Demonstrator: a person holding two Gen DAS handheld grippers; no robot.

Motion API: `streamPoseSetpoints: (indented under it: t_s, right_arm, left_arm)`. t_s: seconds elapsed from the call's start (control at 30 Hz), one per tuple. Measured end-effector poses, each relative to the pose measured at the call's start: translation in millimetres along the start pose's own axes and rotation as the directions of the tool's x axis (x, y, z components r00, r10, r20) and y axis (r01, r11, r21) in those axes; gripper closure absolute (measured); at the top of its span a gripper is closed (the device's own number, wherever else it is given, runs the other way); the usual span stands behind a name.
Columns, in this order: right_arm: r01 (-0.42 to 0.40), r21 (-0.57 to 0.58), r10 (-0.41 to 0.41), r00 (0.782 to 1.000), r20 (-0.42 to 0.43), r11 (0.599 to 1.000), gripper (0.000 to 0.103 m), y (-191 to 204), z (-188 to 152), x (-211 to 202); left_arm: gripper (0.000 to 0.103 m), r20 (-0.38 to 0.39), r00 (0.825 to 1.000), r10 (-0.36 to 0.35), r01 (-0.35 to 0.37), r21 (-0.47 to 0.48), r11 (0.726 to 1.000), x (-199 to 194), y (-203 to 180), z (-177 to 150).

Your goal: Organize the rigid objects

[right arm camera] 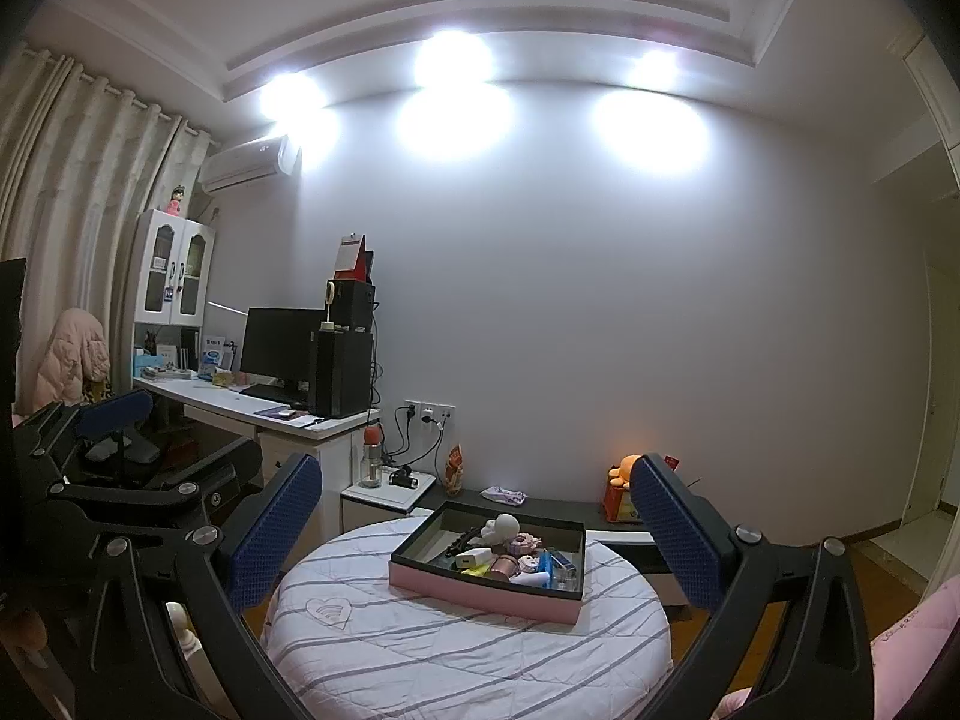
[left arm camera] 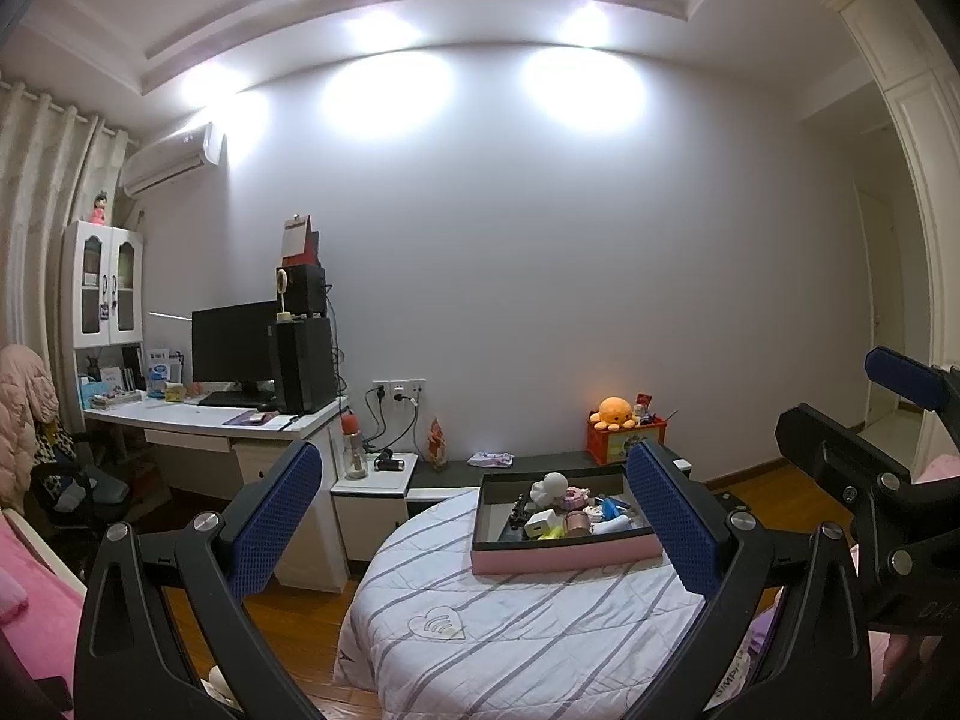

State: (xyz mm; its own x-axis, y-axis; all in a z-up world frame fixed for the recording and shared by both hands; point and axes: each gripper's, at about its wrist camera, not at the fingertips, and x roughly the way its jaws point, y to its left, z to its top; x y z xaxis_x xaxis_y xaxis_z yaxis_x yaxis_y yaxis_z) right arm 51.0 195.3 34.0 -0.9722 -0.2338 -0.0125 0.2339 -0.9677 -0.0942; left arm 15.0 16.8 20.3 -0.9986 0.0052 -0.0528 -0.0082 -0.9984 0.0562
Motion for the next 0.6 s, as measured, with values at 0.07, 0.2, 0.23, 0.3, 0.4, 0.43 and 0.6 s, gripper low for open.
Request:
streamPoseSetpoints:
  t_s: [0.07, 0.2, 0.23, 0.3, 0.4, 0.43, 0.6]
  right_arm:
    - [0.001, 0.0, -0.001, 1.0, -0.001, 1.0, 0.0, -0.5, 0.2, 0.3]
    - [0.0, -0.004, 0.0, 1.0, -0.007, 1.0, 0.0, -0.4, 1.8, 1.2]
    - [-0.002, -0.004, 0.002, 1.0, -0.008, 1.0, 0.0, -0.6, 2.0, 1.6]
    - [-0.004, -0.002, 0.004, 1.0, -0.008, 1.0, 0.0, -1.0, 2.1, 1.9]
    - [-0.005, -0.002, 0.005, 1.0, -0.007, 1.0, 0.0, -1.5, 2.6, 2.4]
    - [-0.005, -0.002, 0.005, 1.0, -0.009, 1.0, 0.0, -1.5, 2.6, 2.6]
    - [-0.004, -0.003, 0.004, 1.0, -0.015, 1.0, 0.0, -1.6, 3.3, 3.5]
  left_arm:
    - [0.0, -0.003, 1.0, 0.001, -0.001, 0.001, 1.0, 0.8, 0.0, -0.1]
    - [0.0, 0.0, 1.0, 0.009, -0.009, 0.004, 1.0, 0.2, 0.8, -0.3]
    - [0.0, 0.0, 1.0, 0.01, -0.01, 0.005, 1.0, 0.2, 1.0, -0.4]
    - [0.0, 0.004, 1.0, 0.011, -0.011, 0.004, 1.0, -0.6, 2.3, -0.3]
    - [0.0, -0.001, 1.0, 0.011, -0.011, 0.004, 1.0, -0.3, 2.9, -0.6]
    - [0.0, -0.001, 1.0, 0.012, -0.012, 0.004, 1.0, -0.1, 2.7, -0.5]
    - [0.0, -0.007, 1.0, 0.013, -0.012, 0.006, 1.0, -0.3, 3.7, -0.6]
